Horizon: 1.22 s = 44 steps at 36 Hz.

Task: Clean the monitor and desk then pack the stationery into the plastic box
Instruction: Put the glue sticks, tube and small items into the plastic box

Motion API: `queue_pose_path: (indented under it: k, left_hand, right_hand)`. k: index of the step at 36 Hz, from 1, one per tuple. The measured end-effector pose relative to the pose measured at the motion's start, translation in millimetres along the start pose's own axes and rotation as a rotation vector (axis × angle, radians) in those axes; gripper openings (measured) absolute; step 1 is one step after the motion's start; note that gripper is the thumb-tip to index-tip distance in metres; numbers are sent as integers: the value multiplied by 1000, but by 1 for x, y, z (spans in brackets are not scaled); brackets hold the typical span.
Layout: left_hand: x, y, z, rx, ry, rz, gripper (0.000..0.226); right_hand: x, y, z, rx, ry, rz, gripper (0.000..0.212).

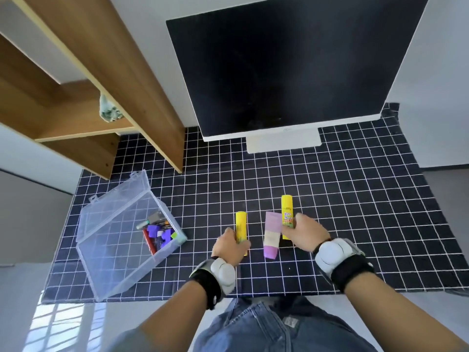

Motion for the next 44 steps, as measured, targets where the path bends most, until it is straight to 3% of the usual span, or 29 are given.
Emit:
queue_pose_path:
  k: [7, 22, 44]
  left_hand:
    - [12, 27, -19, -100, -7, -82, 26]
    - [67, 86, -72, -262, -2, -227, 22]
    - [228, 170, -55, -364, 131, -325, 26]
  right_hand:
    - [35, 14, -4, -52, 113, -44, 37]
    - [132, -3, -36, -1, 404, -175, 27]
    - [277, -95, -71, 11, 495, -363, 30]
Point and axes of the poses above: each hand's wrist, its own z-axis towards the middle knuckle, its own y-axis out of the back of the hand, x = y × z, the point moved 5 cm from there along z, towards the middle knuckle, and after that the axes turned 3 degrees about -y, right-handed, at the moved point
